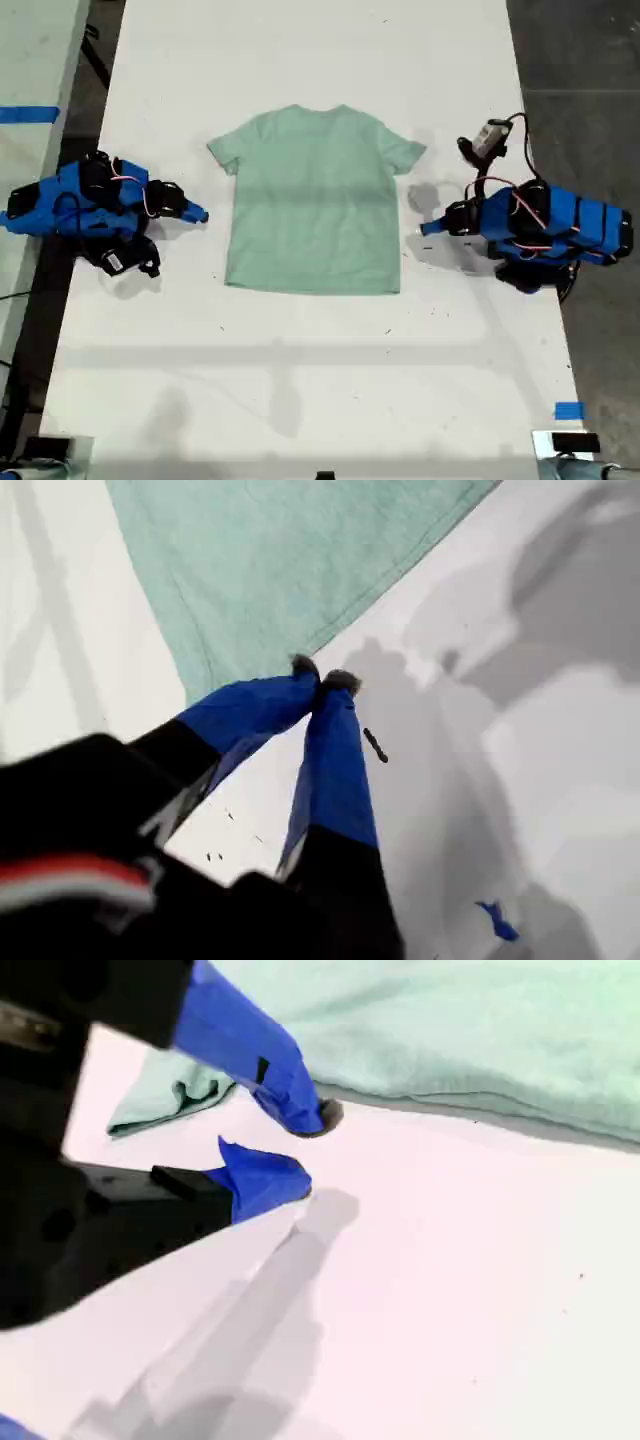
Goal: Fold tshirt
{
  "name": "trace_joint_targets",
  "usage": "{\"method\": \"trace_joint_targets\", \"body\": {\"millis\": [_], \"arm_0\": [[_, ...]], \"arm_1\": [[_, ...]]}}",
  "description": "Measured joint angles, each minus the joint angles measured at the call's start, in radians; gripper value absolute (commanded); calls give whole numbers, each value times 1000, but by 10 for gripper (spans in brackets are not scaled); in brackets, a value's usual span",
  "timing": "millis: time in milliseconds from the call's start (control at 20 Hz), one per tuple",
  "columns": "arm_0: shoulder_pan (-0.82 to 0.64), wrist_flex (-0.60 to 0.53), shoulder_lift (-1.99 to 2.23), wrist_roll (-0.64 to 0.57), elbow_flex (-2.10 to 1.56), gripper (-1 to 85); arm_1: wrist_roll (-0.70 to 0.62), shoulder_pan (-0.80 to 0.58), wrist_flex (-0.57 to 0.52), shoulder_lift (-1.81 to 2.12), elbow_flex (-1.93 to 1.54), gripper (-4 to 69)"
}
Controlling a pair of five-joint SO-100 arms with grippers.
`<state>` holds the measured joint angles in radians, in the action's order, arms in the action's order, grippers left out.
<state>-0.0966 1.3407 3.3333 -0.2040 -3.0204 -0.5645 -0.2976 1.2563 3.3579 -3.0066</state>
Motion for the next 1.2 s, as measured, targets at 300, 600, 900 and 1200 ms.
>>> {"method": "trace_joint_targets", "body": {"millis": [300,600,900,1200], "arm_0": [[-21,-138,-23,190,40,0],[-20,-160,-140,193,86,0],[-78,-137,-784,110,554,0],[-327,91,-885,-49,781,0]], "arm_1": [[644,-11,17,-21,77,-8],[718,-5,9,-78,100,-8],[574,-55,-98,-581,397,-8],[256,-337,80,-848,750,-8]]}}
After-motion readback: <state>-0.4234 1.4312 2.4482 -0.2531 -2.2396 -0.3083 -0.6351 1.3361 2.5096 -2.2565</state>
